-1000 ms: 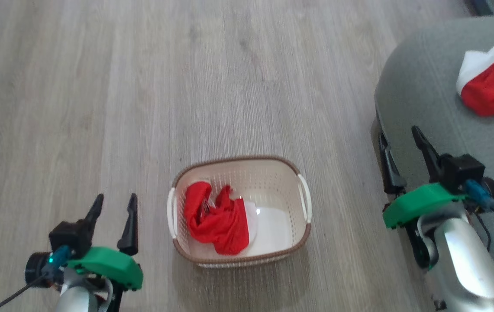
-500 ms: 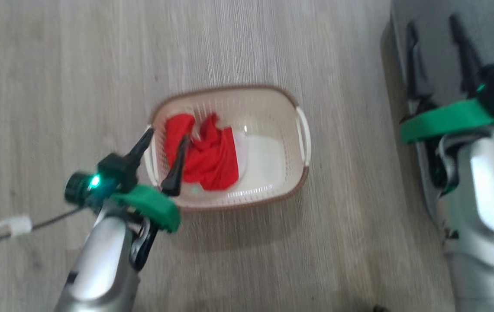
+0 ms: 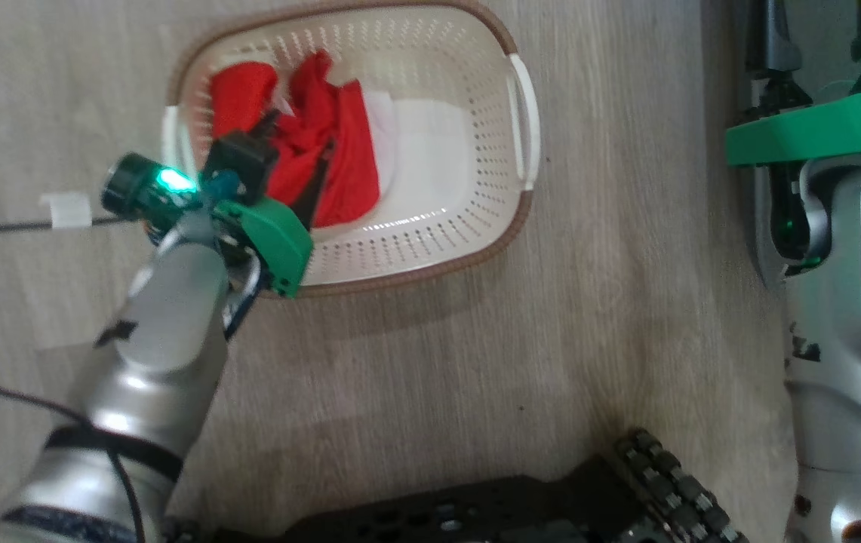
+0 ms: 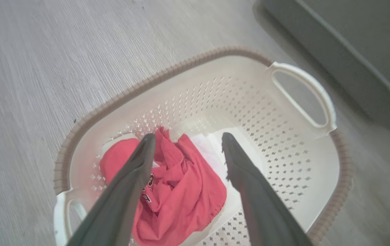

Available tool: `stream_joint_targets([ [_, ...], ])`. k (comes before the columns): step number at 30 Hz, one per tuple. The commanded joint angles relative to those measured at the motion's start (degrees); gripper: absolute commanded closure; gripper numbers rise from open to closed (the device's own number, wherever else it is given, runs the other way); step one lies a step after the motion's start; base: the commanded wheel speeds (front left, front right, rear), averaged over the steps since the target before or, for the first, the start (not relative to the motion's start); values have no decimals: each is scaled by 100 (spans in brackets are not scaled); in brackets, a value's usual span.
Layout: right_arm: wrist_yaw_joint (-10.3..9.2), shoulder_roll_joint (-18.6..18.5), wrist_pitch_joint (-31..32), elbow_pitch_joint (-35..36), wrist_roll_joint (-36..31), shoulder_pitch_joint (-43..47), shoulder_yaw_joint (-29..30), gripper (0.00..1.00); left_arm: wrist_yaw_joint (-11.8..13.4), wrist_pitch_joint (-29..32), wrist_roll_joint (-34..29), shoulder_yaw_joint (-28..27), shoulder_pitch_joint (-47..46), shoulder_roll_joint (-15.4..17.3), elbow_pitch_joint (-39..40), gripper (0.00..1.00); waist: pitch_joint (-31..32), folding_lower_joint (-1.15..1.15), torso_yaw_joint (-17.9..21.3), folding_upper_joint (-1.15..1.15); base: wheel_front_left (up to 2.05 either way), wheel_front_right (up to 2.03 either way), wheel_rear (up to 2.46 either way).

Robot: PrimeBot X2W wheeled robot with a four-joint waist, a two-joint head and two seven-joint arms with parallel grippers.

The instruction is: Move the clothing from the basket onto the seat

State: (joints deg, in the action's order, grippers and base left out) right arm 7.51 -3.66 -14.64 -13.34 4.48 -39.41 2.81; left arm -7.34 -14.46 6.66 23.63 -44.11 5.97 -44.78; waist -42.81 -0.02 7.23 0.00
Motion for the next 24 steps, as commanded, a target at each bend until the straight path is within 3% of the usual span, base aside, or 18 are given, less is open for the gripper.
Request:
stream_joint_targets([
  [1, -2, 77, -36, 206, 61, 28, -85, 0, 73, -54, -129, -84, -110, 164, -82, 0, -296, 2, 235, 0, 0, 0, 0],
  [12, -2, 78, -36, 266, 546, 153, -82, 0, 900, 287, -729, 231, -1531, 259, -2240, 0, -664, 2, 584, 0, 0, 0, 0],
  [24, -2, 78, -36, 259, 885, 218, -130, 0, 1199, 1037, -1282, 891, -2020, 323, -2827, 0, -767, 2, 704, 0, 0, 0, 0],
])
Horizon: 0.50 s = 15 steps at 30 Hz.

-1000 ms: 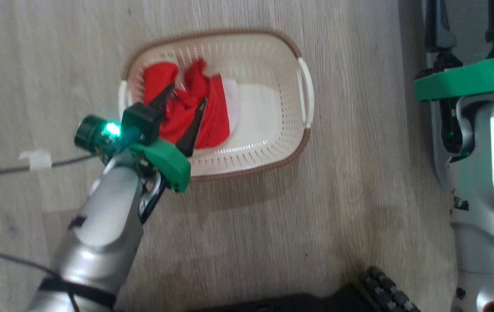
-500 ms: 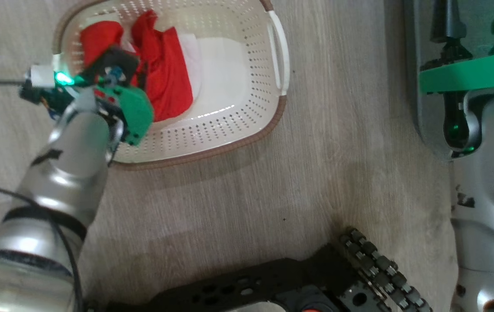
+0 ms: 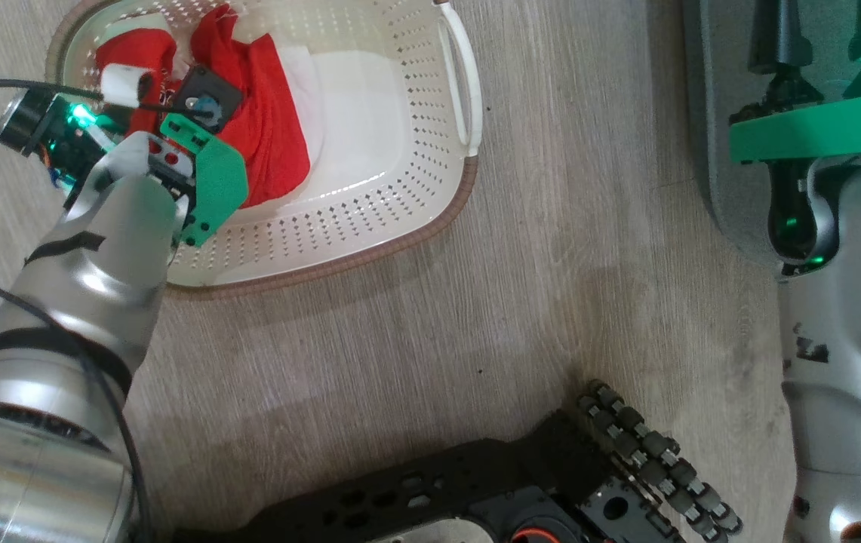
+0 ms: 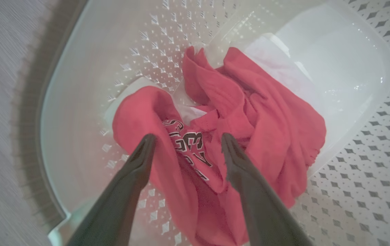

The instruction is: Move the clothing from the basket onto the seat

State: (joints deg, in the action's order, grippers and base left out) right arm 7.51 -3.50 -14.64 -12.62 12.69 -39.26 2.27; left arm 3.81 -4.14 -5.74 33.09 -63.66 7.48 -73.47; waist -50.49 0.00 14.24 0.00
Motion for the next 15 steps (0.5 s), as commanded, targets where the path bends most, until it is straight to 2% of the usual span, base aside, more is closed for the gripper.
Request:
stream_joint_targets([
  [1, -2, 62, -36, 193, 75, 198, -81, 0, 96, 42, -75, -11, -76, 187, 32, 0, 0, 0, 9, 0, 0, 0, 0],
  [7, -2, 62, -36, 272, 129, 158, -98, 0, 134, 199, -324, 309, -165, 331, -10, 0, -48, 0, 32, 0, 0, 0, 0],
  [15, -2, 62, -36, 375, 204, 119, -171, 0, -82, 164, -350, 453, -242, 625, -33, 0, -139, 0, 80, 0, 0, 0, 0],
])
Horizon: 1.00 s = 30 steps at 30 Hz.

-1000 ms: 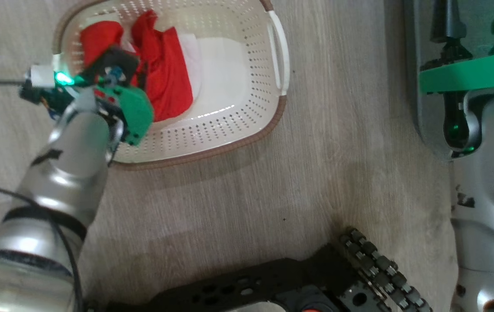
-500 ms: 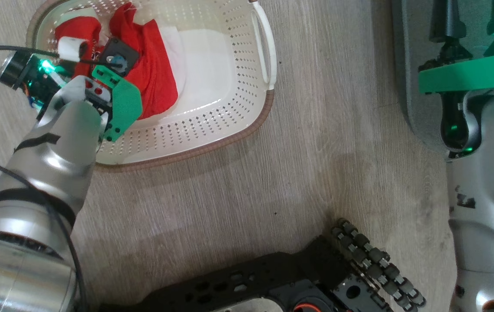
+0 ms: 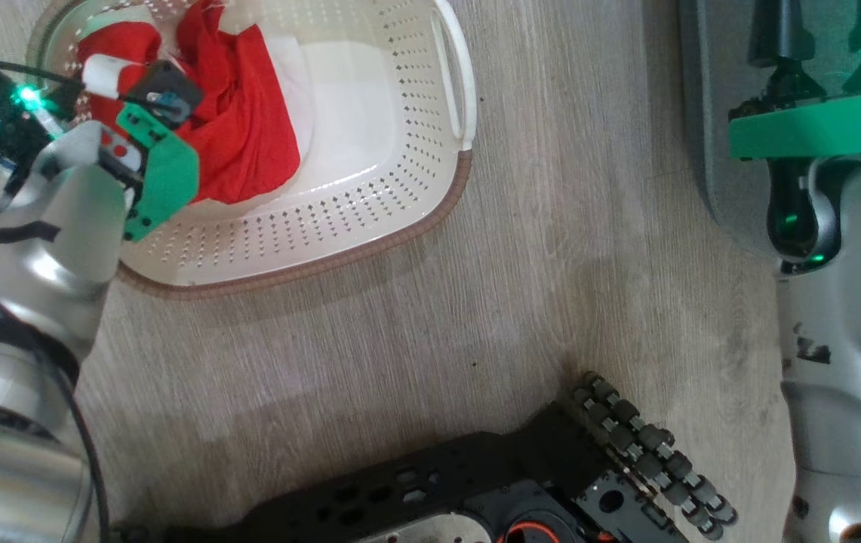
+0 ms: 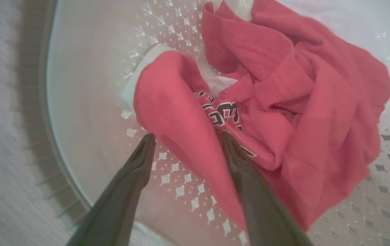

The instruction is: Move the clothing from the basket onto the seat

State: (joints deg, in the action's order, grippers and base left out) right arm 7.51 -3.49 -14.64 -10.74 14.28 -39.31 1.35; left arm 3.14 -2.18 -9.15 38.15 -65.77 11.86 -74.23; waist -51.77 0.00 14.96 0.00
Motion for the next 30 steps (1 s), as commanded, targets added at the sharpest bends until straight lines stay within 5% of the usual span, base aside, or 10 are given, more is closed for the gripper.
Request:
stream_joint_targets([
  [1, -2, 61, -36, 192, 59, 113, -85, 0, -60, -21, 3, -46, -30, 220, 41, 40, -23, 0, 17, 0, 0, 0, 0],
  [2, -2, 61, -36, 197, 68, 100, -90, 0, -105, -34, 22, -42, -28, 247, 39, 100, -32, 0, 26, 0, 0, 0, 0],
  [8, -2, 61, -36, 140, 92, 47, -70, 0, -366, -491, 155, -13, 56, 238, 33, 100, 66, 0, 3, 0, 0, 0, 0],
  [19, -2, 61, -36, -250, -80, 233, -25, 0, -634, -1262, 614, -101, 227, -564, 188, 100, 1315, 0, -267, 0, 0, 0, 0],
  [30, -2, 61, -36, -777, -504, 790, 98, 0, -763, -1280, 1539, -449, 962, -876, 1646, 100, 2933, 0, -702, 0, 0, 0, 0],
])
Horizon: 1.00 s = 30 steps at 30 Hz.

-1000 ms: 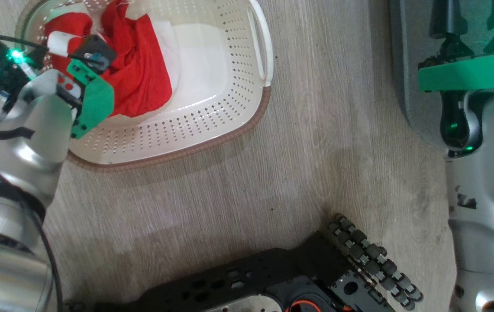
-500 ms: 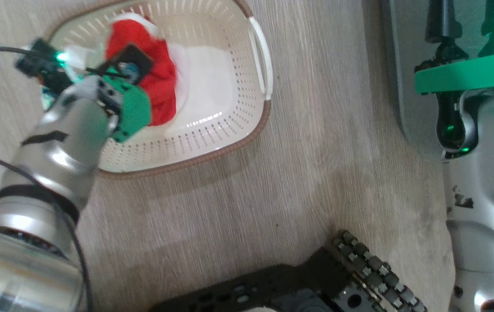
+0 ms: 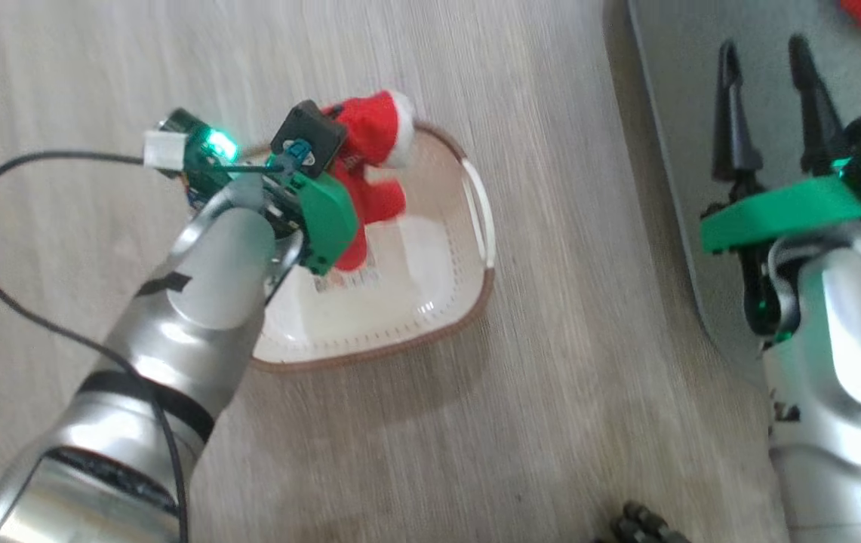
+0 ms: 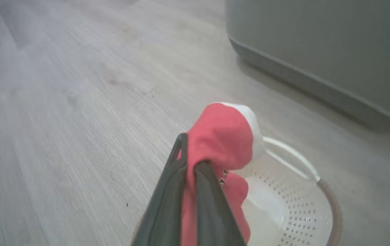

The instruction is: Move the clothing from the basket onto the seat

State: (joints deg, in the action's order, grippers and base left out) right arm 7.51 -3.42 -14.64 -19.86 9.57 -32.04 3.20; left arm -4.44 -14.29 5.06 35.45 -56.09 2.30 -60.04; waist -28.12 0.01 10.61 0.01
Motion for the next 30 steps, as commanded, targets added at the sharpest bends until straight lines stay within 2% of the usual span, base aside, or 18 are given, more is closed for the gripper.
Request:
stream_joint_targets([
  [1, -2, 54, -36, 92, -56, 111, -86, 0, -4, -70, 232, -215, 76, 70, 398, 100, 683, -1, -306, -1, 0, 0, 0],
  [4, -2, 54, -36, -26, -107, 241, -101, 0, 14, -70, 663, -278, 386, 62, 1042, 100, 1013, -1, -404, -1, 0, 0, 0],
  [11, -2, 54, -36, -202, -169, 519, -211, 0, 310, -70, 1379, -306, 966, 59, 2132, 100, 1613, -1, -559, -1, 0, 0, 0],
  [17, -2, 54, -36, -340, -155, 694, -245, 0, 306, -19, 1859, -188, 1148, 59, 2637, 100, 1976, -1, -609, -1, 0, 0, 0],
  [24, -2, 54, -36, -437, -98, 898, -333, 0, 418, 293, 2434, -80, 1114, 58, 3225, 100, 2225, -1, -626, -1, 0, 0, 0],
  [30, -2, 51, -36, -480, -50, 1004, -444, 0, 503, 474, 2673, -41, 1073, 58, 3553, 100, 2329, -1, -631, -1, 0, 0, 0],
])
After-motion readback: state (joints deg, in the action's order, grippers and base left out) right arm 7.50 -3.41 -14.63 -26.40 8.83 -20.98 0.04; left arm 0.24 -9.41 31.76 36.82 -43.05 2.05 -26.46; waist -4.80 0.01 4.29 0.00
